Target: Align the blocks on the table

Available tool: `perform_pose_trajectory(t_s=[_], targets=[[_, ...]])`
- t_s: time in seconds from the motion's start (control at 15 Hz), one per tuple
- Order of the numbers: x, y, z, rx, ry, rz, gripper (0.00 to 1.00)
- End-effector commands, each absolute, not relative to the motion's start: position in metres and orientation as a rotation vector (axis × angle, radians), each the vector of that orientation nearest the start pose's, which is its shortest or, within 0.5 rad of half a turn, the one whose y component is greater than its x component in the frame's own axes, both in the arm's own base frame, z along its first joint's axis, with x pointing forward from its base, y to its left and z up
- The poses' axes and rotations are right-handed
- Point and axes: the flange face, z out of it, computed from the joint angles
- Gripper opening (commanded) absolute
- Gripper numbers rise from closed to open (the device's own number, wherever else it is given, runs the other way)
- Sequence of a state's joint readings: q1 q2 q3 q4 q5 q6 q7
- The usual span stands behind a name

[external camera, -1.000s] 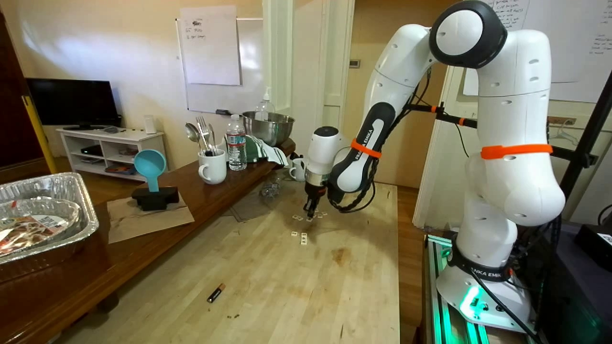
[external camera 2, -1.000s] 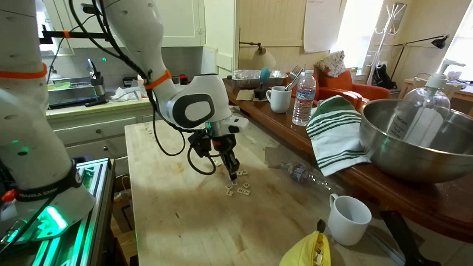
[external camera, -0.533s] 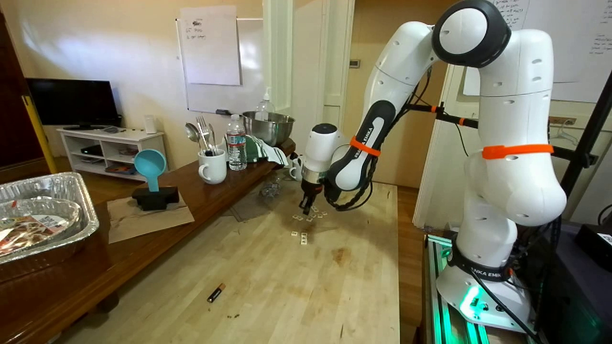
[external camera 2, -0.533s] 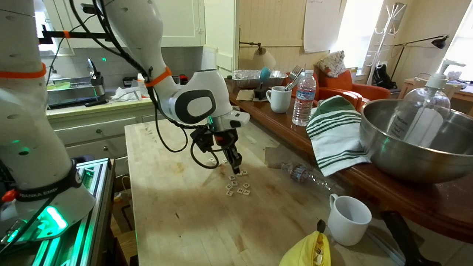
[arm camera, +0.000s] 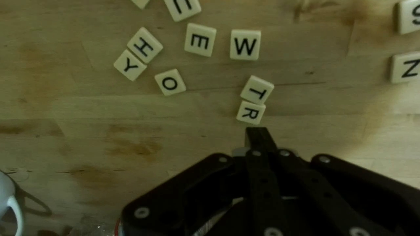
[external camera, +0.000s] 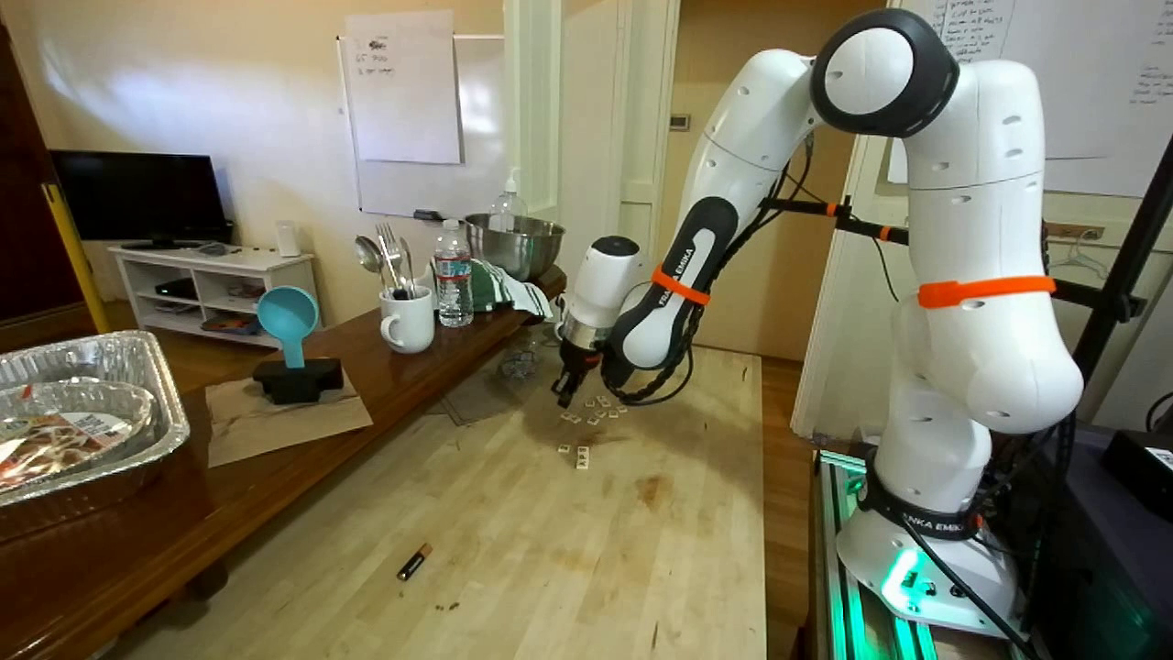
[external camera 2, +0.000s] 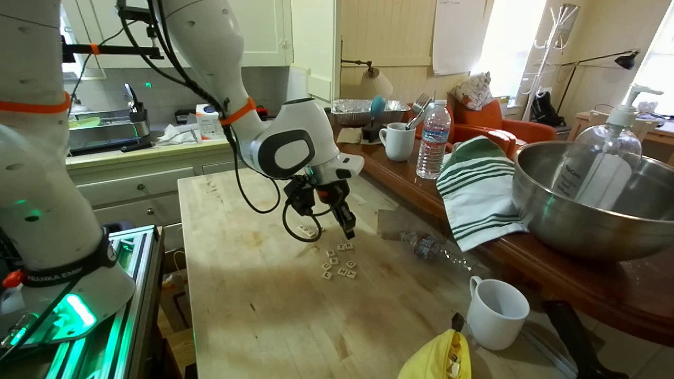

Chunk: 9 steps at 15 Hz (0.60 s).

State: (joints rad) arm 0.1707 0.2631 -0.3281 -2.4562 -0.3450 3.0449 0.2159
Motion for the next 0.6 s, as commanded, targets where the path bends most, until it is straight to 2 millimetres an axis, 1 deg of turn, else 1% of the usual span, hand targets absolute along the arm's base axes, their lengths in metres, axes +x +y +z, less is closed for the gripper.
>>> perform_pose_trajectory(t_s=[0.0, 0.27, 0.53], targets=[[0.521, -0.060, 0.214, -3.251, 0.030, -0.562, 0.00], [0.528, -0.064, 0.204, -3.263, 0.021, -0.540, 0.00], [0.526, -0.061, 0.197, -3.260, -0.013, -0.487, 0.00]])
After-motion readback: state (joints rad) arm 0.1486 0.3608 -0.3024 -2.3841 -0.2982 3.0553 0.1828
